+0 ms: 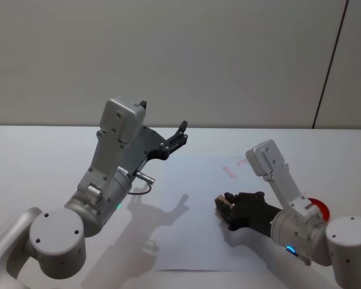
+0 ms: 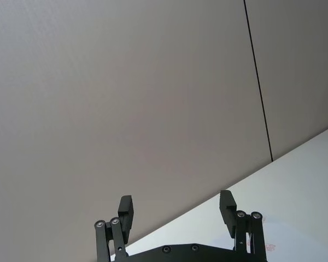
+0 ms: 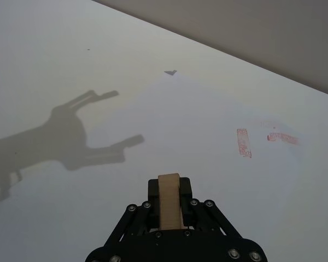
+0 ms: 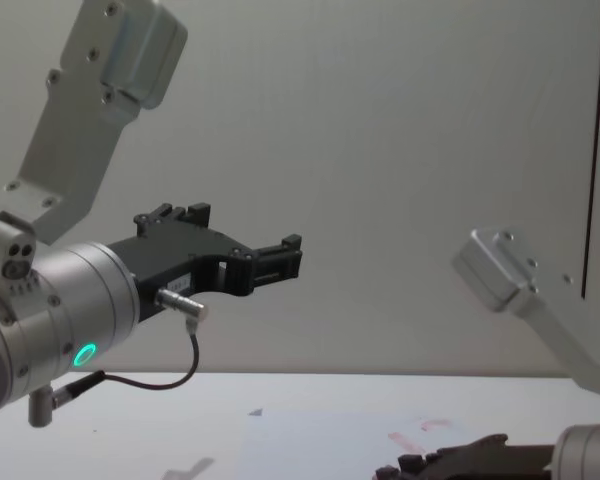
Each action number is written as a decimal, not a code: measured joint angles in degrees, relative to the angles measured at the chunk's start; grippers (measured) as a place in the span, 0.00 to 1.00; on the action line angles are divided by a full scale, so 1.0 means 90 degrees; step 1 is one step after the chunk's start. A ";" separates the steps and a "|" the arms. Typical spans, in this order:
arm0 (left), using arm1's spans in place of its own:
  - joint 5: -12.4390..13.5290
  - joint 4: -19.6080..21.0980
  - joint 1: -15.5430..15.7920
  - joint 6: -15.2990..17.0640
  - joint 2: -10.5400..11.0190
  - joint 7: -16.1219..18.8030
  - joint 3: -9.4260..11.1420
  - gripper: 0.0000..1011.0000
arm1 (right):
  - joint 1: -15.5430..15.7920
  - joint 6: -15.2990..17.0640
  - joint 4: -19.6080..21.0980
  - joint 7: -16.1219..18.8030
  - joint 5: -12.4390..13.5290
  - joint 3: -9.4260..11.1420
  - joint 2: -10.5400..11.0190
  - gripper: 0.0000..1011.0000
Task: Use the one hand to pick up the stamp and affix it onto the A4 paper.
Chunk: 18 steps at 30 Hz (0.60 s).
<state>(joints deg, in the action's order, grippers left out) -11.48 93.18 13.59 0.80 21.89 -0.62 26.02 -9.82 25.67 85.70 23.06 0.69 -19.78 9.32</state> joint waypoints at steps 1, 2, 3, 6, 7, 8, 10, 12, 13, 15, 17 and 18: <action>0.0000 0.0000 0.0000 0.0000 0.0000 0.0000 0.0000 0.99 | 0.0007 0.0001 -0.0003 -0.0014 -0.0005 -0.0006 0.0002 0.20; 0.0000 0.0000 0.0000 0.0000 0.0000 0.0000 0.0000 0.99 | 0.0010 0.0001 -0.0003 -0.0021 -0.0008 -0.0007 0.0002 0.20; 0.0000 0.0000 0.0000 0.0000 0.0000 0.0000 0.0000 0.99 | 0.0014 0.0001 -0.0004 -0.0029 -0.0011 -0.0009 0.0003 0.20; 0.0000 0.0000 0.0000 0.0000 0.0000 0.0000 0.0000 0.99 | 0.0023 0.0000 -0.0004 -0.0062 -0.0019 -0.0014 0.0006 0.20; 0.0000 0.0000 0.0000 0.0000 0.0000 0.0000 0.0000 0.99 | 0.0025 0.0001 -0.0004 -0.0070 -0.0019 -0.0015 0.0007 0.20; 0.0000 0.0000 0.0000 0.0000 0.0000 0.0000 0.0000 0.99 | 0.0030 -0.0005 -0.0004 -0.0089 -0.0019 -0.0016 0.0009 0.20; 0.0000 0.0000 0.0000 0.0000 0.0000 0.0000 0.0000 0.99 | 0.0032 -0.0027 -0.0004 -0.0106 -0.0020 -0.0018 0.0010 0.20; 0.0000 0.0000 0.0000 0.0000 0.0000 0.0000 0.0000 0.99 | 0.0035 -0.0079 0.0004 -0.0133 -0.0020 -0.0026 0.0012 0.20; 0.0000 0.0000 0.0000 0.0000 0.0000 0.0000 0.0000 0.99 | 0.0039 -0.0124 0.0019 -0.0153 -0.0020 -0.0027 0.0013 0.20; 0.0000 0.0000 0.0000 0.0000 0.0000 0.0000 0.0000 0.99 | 0.0043 -0.0171 0.0038 -0.0176 -0.0020 -0.0024 0.0013 0.20; 0.0000 0.0000 0.0000 0.0000 0.0000 0.0000 0.0000 0.99 | 0.0047 -0.0254 0.0068 -0.0210 0.0001 -0.0015 0.0012 0.20; 0.0000 0.0000 0.0000 0.0000 0.0000 0.0000 0.0000 0.99 | 0.0045 -0.0275 0.0081 -0.0219 0.0007 -0.0011 0.0010 0.20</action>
<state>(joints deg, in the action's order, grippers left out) -11.48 93.18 13.59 0.79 21.89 -0.62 26.02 -9.41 23.19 86.43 21.09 0.75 -19.88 9.41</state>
